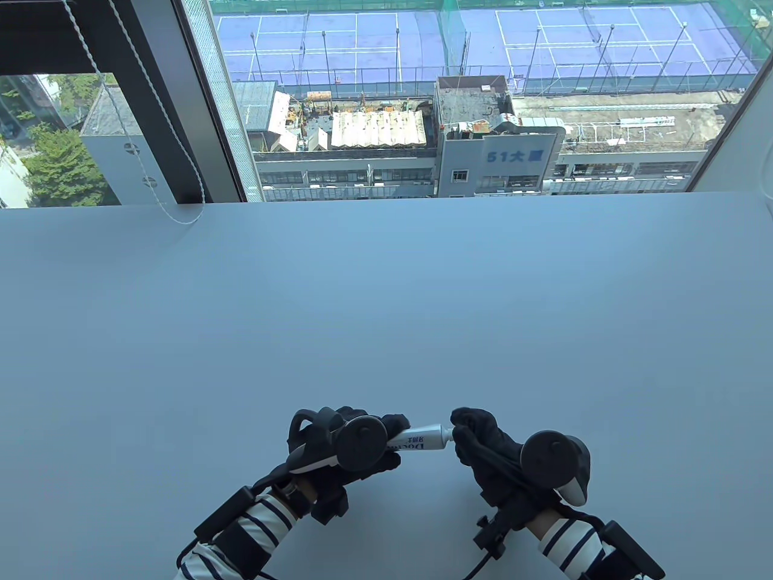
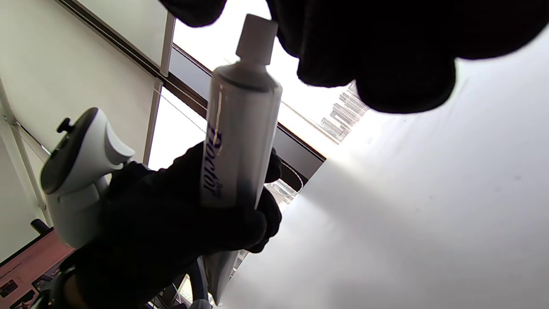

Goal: Screw tube cap onto toothpaste tube (Screw with right hand)

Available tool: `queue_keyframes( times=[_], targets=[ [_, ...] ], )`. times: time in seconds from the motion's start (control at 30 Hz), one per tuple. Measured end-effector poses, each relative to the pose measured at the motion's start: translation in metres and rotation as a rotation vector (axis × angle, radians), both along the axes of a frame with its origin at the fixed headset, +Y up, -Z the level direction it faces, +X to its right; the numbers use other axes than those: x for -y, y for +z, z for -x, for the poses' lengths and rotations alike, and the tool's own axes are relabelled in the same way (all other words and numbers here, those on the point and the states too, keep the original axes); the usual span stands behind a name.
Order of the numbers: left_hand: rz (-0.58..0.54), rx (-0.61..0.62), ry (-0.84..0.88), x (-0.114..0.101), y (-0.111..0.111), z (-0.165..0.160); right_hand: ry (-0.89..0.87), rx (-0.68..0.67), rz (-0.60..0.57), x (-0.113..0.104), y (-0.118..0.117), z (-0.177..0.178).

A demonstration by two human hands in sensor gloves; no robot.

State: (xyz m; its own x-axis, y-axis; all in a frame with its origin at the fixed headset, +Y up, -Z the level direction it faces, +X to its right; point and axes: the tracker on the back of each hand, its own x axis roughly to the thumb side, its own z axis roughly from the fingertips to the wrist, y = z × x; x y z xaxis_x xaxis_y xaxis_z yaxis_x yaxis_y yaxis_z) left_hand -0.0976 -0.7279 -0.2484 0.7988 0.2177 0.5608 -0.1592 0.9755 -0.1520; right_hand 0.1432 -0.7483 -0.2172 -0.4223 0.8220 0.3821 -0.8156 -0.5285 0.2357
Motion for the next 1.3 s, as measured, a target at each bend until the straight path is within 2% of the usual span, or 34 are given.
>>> queue_keyframes(
  times=[0.17,0.3,0.7,0.87,1.0,1.13,1.3],
  targets=[
    [-0.006,0.008,-0.001,0.0,0.001,-0.001,-0.008,0.003,-0.005,0.0,0.001,0.003],
    [-0.004,0.008,0.006,-0.001,0.001,-0.001,-0.003,0.087,0.027,0.002,0.0,-0.001],
    [0.003,0.001,0.011,-0.001,0.001,0.0,-0.021,-0.009,-0.036,0.0,0.002,0.002],
    [0.005,0.004,0.008,-0.001,0.001,-0.001,-0.008,0.04,-0.031,0.001,0.002,0.003],
    [-0.009,0.012,0.003,-0.002,0.002,-0.002,0.014,0.169,0.02,0.002,0.0,-0.003],
    [0.009,0.01,0.013,-0.002,0.001,-0.001,0.055,0.135,0.025,0.001,0.0,-0.007],
    [0.029,0.022,0.019,-0.002,0.0,0.0,0.09,-0.073,-0.071,-0.001,-0.001,0.002]
  ],
)
